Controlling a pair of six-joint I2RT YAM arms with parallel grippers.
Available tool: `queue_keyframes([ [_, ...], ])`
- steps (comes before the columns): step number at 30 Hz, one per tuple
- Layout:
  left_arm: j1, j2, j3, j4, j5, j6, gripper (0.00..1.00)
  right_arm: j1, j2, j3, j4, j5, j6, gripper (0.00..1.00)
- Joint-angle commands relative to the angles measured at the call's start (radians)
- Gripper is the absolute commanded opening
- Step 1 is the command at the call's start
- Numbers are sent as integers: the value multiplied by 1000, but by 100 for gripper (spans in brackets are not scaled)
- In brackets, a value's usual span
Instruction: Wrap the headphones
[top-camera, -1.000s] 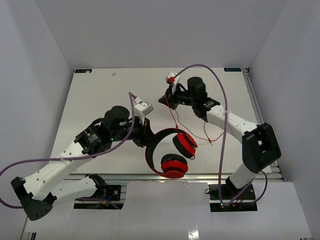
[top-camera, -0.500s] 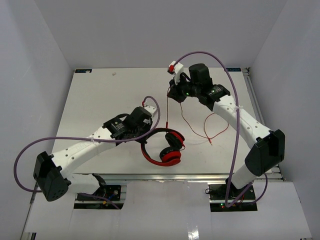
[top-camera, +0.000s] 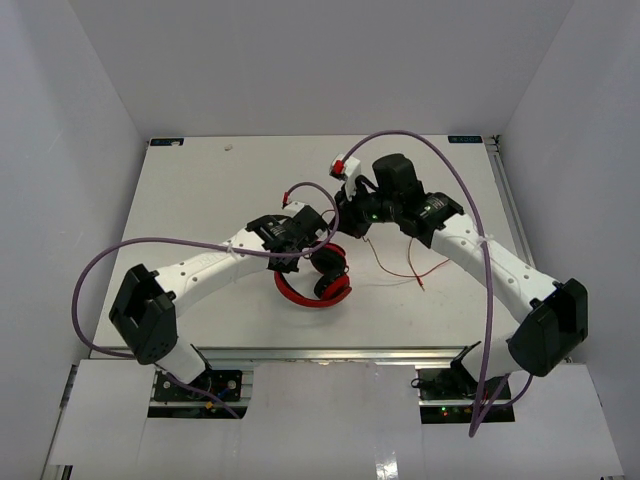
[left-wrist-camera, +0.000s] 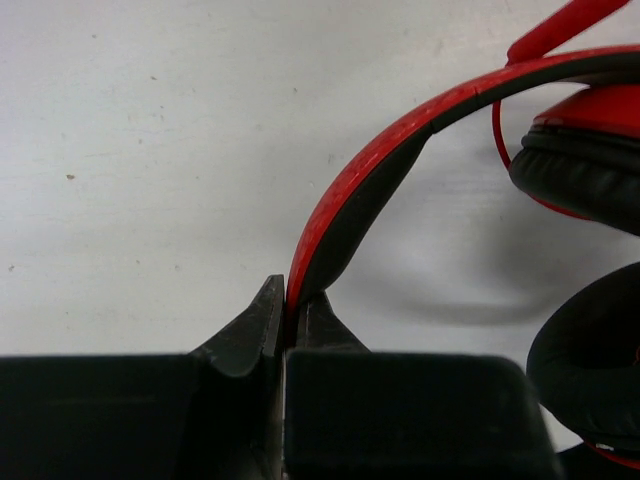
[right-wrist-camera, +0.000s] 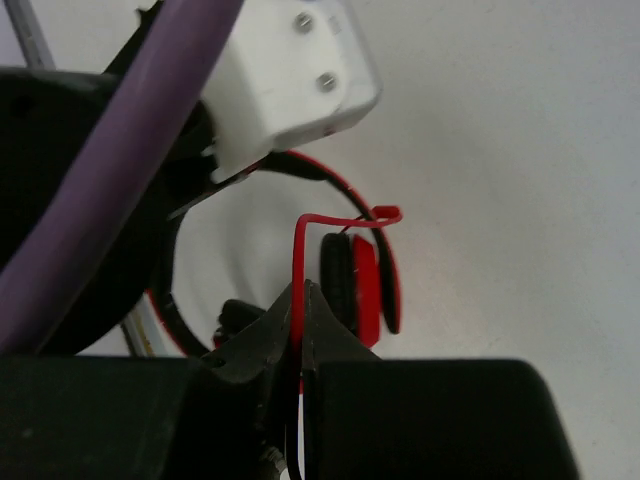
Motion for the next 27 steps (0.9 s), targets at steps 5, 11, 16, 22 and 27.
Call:
queue_keyframes([
  [5, 67, 27, 84, 26, -102, -140, 0, 85, -168, -216, 198, -97, 122, 8],
  [11, 106, 15, 103, 60, -110, -196, 0, 175, -202, -303, 316, -77, 203, 8],
  [16, 143, -62, 91, 131, -52, -223, 0, 261, -202, -368, 400, -30, 260, 8],
  [22, 180, -152, 92, 151, -17, -231, 0, 338, -209, -425, 432, 133, 256, 8],
  [27, 230, -193, 87, 154, 20, -202, 0, 353, -230, -511, 489, 232, 288, 8],
])
